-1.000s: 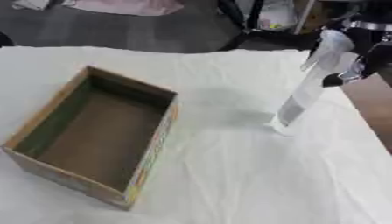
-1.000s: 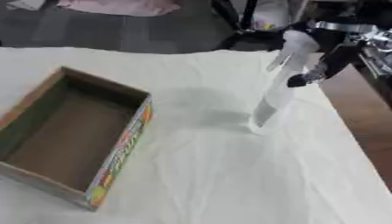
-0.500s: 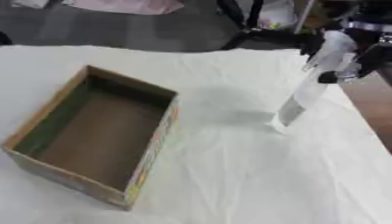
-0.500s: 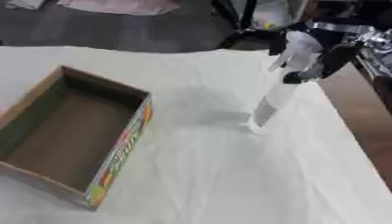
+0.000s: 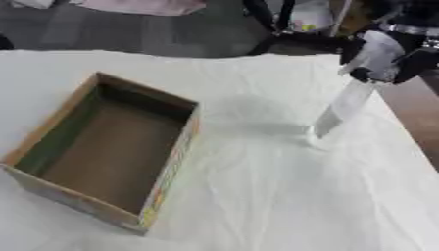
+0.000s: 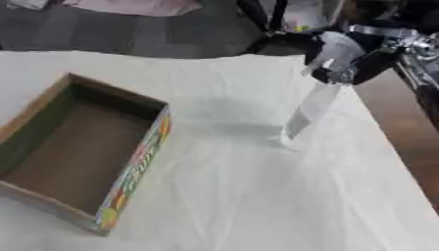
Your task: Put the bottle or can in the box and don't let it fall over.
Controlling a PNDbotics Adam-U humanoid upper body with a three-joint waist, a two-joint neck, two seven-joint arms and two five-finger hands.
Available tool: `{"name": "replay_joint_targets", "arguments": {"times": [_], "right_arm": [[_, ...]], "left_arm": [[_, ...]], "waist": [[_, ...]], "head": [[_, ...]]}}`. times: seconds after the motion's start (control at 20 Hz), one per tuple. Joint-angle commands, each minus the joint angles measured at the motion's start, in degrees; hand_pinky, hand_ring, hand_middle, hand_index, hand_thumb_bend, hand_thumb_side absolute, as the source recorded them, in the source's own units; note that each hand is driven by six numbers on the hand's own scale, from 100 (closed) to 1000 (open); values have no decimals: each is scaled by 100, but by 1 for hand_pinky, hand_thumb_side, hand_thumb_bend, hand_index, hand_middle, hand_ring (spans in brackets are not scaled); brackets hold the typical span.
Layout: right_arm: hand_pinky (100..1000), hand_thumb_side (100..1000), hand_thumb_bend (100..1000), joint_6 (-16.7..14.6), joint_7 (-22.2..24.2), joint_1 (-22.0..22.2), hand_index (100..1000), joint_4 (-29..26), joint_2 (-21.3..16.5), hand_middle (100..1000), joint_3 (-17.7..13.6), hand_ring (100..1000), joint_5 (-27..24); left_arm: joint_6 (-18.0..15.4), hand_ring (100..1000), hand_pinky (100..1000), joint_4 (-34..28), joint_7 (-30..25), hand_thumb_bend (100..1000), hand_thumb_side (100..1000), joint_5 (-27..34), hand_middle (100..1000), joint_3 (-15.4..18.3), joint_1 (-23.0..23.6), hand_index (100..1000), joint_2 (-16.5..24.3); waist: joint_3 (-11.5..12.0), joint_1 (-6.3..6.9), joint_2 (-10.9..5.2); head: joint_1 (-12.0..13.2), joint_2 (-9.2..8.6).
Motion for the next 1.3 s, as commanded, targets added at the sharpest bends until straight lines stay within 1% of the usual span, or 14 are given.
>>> {"name": "replay_joint_targets", "arguments": {"times": [0.05,0.2,0.25,0.3,0.45,0.7,0.8,0.9,0.95,1.0,1.1,1.25,1.3], "right_arm": [[618,100,100,-56,-69,-90,537,-131,-164,558,-49,467,0],[601,100,100,-134,-43,-81,526,-169,-165,539,-34,449,16],[600,100,115,-165,-20,-77,523,-180,-166,533,-32,442,29],[600,100,100,-196,5,-73,519,-190,-168,525,-30,433,45],[593,100,100,-269,12,-65,509,-204,-172,510,-35,420,113],[575,100,100,-372,69,-47,462,-249,-172,475,-26,390,128],[564,100,124,-410,115,-39,420,-270,-172,461,-22,378,106],[547,100,116,-441,145,-34,349,-286,-172,430,-25,358,54],[542,100,119,-450,152,-32,342,-292,-176,427,-27,354,32],[495,100,132,-460,160,-30,305,-301,-180,402,-29,317,12],[464,100,129,-485,184,-24,291,-320,-190,387,-32,285,-29],[469,100,123,-508,167,-19,280,-339,-204,379,-42,273,-93],[467,100,121,-516,153,-17,274,-349,-209,371,-42,253,-109]], "left_arm": [[-13,540,612,-119,-11,136,793,-23,572,60,-60,808,59],[-4,537,612,-119,-18,137,793,-24,570,60,-58,807,44],[-3,537,612,-119,-21,137,793,-23,569,60,-60,807,41],[-2,536,612,-119,-24,137,793,-23,568,59,-60,807,39],[-5,534,611,-119,-28,137,792,-20,566,61,-61,807,37],[-2,531,610,-119,-32,137,790,-15,563,65,-58,807,29],[-1,530,610,-119,-35,137,790,-14,561,64,-59,807,29],[2,530,610,-119,-38,137,790,-13,560,63,-59,808,29],[4,530,610,-119,-39,137,790,-13,559,63,-58,808,29],[5,531,609,-119,-39,137,789,-13,558,63,-56,808,30],[5,533,608,-119,-38,137,789,-10,560,66,-53,807,32],[6,532,608,-119,-34,137,788,-6,561,70,-48,807,37],[6,530,608,-119,-33,136,787,-4,561,72,-47,806,39]], "waist": [[5,12,-73],[10,9,-66],[13,7,-64],[15,7,-63],[22,6,-61],[23,5,-59],[21,3,-60],[18,2,-62],[17,1,-64],[16,1,-68],[13,1,-79],[8,0,-103],[7,0,-113]], "head": [[-23,-21],[-29,-18],[-31,-17],[-31,-17],[-34,-18],[-36,-23],[-39,-19],[-38,-16],[-38,-13],[-37,-8],[-33,4],[-31,15],[-32,23]]}}
